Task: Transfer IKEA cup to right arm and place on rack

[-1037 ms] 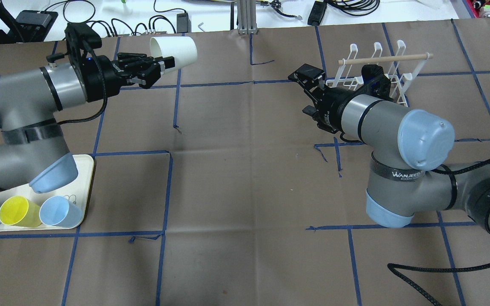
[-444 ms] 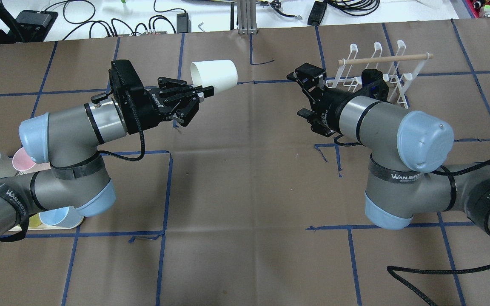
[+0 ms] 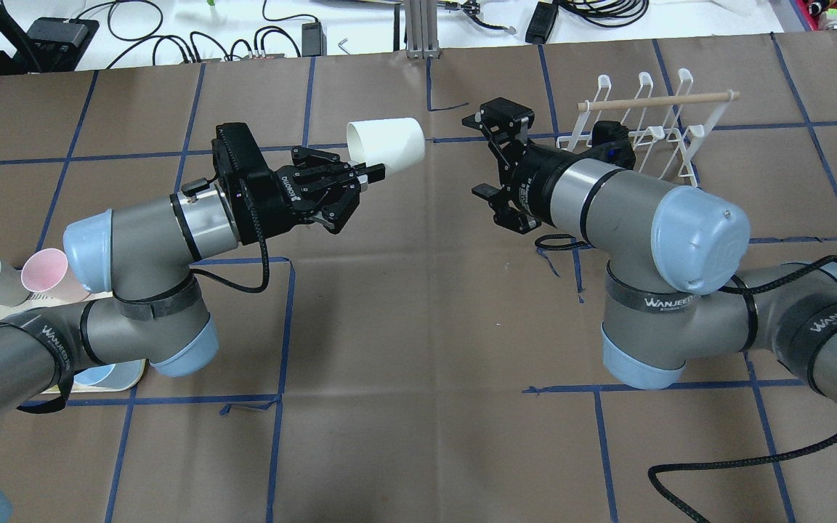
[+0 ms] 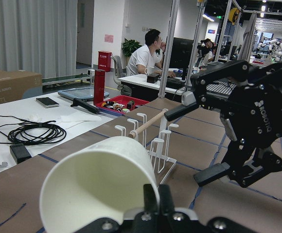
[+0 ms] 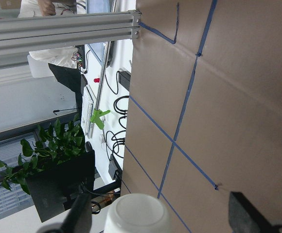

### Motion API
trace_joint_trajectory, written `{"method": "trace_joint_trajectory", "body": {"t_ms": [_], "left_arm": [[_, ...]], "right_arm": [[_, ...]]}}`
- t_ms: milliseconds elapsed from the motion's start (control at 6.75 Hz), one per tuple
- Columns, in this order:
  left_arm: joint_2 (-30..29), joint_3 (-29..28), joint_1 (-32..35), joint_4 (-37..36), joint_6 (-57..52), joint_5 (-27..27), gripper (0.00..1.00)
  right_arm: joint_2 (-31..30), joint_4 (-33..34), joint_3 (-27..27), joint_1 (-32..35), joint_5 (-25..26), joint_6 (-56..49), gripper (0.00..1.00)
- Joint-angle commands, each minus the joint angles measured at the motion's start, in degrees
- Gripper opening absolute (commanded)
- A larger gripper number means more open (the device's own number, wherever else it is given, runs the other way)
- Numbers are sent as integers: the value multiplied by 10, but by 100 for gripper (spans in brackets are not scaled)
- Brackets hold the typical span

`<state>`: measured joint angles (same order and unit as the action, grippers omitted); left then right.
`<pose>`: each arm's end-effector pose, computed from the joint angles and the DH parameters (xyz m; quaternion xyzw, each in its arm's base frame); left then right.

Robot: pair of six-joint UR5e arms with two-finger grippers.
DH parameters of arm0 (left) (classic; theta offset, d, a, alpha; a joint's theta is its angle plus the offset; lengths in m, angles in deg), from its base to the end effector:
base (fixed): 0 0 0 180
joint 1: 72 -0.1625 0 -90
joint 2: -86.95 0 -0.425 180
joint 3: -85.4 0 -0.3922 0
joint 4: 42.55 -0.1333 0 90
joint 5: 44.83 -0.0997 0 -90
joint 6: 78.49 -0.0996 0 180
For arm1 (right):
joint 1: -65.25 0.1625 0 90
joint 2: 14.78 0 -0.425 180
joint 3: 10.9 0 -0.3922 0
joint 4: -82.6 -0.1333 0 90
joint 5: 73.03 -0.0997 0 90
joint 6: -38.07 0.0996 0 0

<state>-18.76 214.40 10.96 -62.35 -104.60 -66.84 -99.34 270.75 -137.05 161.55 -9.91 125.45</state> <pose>-0.1713 -0.4537 0.3119 -0.3768 -0.6821 0.5089 0.3658 0.2280 -0.4403 0.3595 0.4730 0.7225 -0.1659 0.4761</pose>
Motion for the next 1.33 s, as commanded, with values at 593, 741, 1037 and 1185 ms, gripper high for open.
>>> {"method": "trace_joint_trajectory", "body": {"t_ms": [593, 741, 1037, 1185], "left_arm": [[-7, -1, 8, -31, 22, -1, 0], [-7, -1, 8, -31, 22, -1, 0], [-8, -1, 8, -32, 22, -2, 1], [-8, -1, 8, -32, 22, -2, 1]], "right_arm": [[63, 0, 61, 50, 10, 57, 98], [65, 0, 67, 52, 10, 58, 97], [85, -1, 87, 67, 10, 59, 96], [88, 0, 90, 68, 10, 60, 95]]}}
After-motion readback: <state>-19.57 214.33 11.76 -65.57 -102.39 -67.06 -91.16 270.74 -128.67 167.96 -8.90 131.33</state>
